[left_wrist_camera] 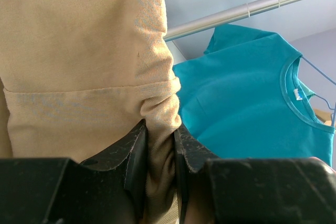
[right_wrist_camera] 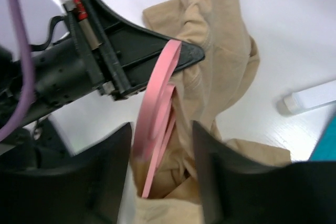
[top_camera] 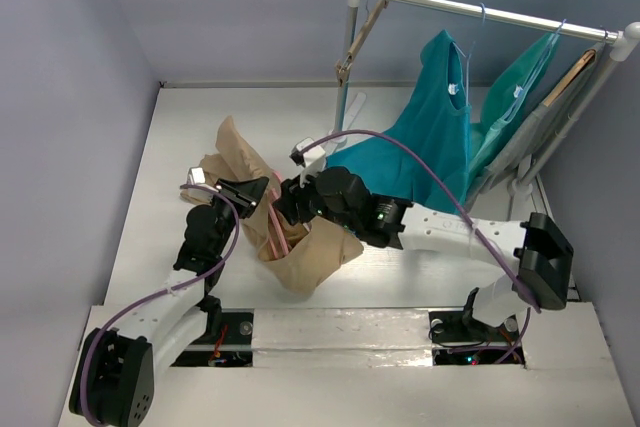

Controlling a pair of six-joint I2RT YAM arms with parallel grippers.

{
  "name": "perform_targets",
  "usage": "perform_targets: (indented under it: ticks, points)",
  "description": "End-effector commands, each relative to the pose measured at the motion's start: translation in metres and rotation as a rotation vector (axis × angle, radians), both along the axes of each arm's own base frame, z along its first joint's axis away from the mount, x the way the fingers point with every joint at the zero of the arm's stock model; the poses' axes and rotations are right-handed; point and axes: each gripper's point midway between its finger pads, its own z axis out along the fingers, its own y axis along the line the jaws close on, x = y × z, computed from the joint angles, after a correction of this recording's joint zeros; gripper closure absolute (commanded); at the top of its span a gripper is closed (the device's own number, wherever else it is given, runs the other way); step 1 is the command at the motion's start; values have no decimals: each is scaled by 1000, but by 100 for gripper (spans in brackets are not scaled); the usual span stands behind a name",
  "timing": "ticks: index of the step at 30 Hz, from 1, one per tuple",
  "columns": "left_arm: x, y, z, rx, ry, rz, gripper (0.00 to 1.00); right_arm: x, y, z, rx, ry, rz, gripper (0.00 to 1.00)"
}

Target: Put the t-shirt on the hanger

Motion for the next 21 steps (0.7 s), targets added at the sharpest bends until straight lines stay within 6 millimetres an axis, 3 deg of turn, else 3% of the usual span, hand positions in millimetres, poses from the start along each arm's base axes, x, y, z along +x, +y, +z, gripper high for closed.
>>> perform_targets:
  ticks: [1,5,7,8,13,15,21]
  points:
    - [1,-1,26,-14,-85,-4,100,18,12,39,109,-80,-70,53]
    - [1,-1,25,-11,-86,-8,100,26,16,35,111,-86,-108,87]
    - [1,0,26,3,-90,-4,87,30,15,31,104,-91,-130,100]
    - [3,2,26,15,-82,9,72,31,14,29,97,-96,-135,100]
    - [15,23,31,127,-65,129,39,29,9,20,70,-92,-128,100]
    - [22,34,42,188,-69,191,32,28,7,17,56,-92,-129,100]
    - [42,62,77,288,-77,314,31,25,-7,16,31,-99,-142,100]
